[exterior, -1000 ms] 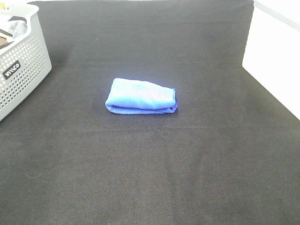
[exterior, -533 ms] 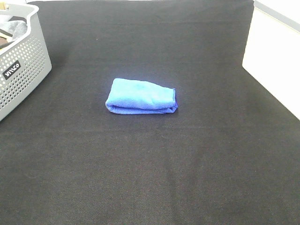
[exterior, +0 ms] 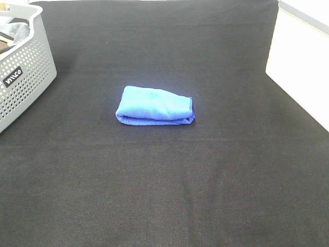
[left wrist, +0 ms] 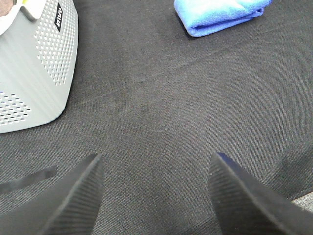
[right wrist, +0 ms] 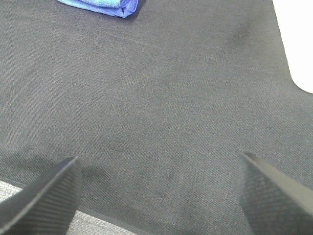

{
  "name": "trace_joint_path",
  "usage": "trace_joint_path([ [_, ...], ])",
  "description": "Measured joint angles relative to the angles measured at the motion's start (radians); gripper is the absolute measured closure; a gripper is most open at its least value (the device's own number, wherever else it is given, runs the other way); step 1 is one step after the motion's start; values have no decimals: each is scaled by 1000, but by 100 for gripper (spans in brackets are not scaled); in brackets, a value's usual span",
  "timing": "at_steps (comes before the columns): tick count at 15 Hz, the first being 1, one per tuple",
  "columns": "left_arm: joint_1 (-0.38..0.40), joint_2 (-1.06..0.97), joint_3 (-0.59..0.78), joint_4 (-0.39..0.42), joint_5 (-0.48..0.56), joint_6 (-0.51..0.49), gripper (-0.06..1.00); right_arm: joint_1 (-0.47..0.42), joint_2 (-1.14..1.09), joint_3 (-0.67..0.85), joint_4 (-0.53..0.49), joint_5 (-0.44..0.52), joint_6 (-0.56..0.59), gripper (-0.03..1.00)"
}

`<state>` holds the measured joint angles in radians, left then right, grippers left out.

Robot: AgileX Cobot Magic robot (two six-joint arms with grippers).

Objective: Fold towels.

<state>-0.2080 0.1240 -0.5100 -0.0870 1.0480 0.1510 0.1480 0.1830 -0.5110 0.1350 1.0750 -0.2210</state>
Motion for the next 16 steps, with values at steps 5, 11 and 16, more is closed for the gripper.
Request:
trace_joint_path([
  [5, 0, 0, 0, 0, 0, 1, 34, 0, 0, 0, 1, 0, 0, 16],
  [11, 122, -25, 2, -1, 0, 3, 34, -161, -67, 0, 3, -2, 0, 16],
  [16, 166, -128, 2, -1, 1, 3, 34, -182, -186, 0, 7, -1, 1, 16],
])
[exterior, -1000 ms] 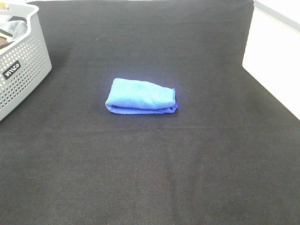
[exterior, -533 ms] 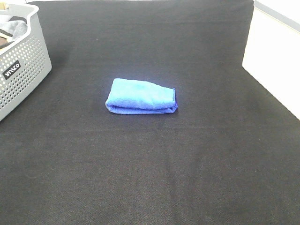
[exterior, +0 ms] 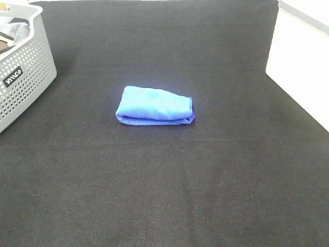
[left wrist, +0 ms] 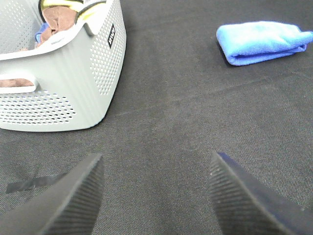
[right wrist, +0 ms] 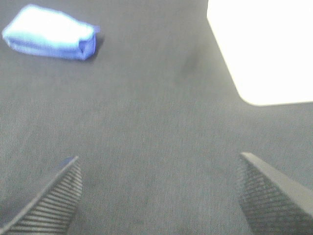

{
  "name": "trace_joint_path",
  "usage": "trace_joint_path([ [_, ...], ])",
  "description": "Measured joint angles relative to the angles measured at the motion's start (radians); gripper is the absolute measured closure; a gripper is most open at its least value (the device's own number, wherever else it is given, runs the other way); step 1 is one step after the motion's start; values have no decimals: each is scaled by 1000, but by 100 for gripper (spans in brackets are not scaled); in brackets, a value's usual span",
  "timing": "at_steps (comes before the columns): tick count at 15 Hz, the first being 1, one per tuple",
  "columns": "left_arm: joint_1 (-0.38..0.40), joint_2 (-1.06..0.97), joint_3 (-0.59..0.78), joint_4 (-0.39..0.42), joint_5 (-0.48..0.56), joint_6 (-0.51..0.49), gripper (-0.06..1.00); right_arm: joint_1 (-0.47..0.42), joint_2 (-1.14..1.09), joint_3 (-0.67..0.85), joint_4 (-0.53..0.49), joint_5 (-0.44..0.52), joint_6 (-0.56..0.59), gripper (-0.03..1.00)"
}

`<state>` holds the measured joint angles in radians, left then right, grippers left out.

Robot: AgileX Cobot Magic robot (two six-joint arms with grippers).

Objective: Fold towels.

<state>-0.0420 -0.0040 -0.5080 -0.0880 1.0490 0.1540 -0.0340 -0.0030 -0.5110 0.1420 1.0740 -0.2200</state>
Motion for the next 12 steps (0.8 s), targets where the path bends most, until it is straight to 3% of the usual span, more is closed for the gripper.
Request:
trace_joint_path([
  [12, 0, -1, 0, 0, 0, 0, 34, 0, -4, 0, 0, -1, 0, 16],
])
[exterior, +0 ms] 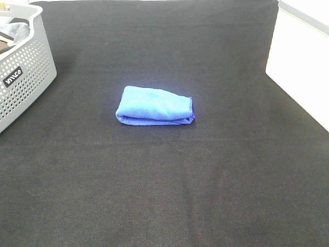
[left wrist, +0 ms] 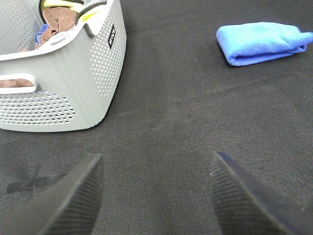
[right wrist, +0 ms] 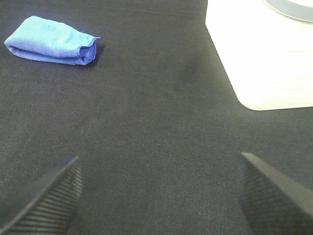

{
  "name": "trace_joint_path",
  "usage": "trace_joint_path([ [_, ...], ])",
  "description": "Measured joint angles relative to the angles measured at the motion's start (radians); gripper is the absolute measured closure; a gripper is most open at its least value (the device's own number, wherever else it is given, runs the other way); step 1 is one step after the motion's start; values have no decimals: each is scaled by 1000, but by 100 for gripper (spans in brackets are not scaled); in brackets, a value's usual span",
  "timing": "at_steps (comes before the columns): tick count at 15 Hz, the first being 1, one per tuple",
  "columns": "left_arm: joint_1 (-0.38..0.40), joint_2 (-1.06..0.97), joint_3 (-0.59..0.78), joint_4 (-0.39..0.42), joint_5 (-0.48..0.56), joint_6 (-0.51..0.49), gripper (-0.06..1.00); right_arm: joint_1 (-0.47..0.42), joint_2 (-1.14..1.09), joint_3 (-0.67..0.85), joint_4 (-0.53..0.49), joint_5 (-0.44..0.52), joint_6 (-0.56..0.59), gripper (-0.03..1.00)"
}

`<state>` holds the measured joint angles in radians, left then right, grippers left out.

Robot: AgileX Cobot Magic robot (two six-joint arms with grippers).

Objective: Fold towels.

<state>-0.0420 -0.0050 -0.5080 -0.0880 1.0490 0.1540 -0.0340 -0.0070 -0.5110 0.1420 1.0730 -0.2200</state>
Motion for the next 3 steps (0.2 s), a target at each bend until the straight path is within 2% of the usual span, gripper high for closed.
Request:
trace_joint_path([
  [3, 0, 0, 0, 0, 0, 0, 34, 0, 0, 0, 0, 0, 0, 16],
])
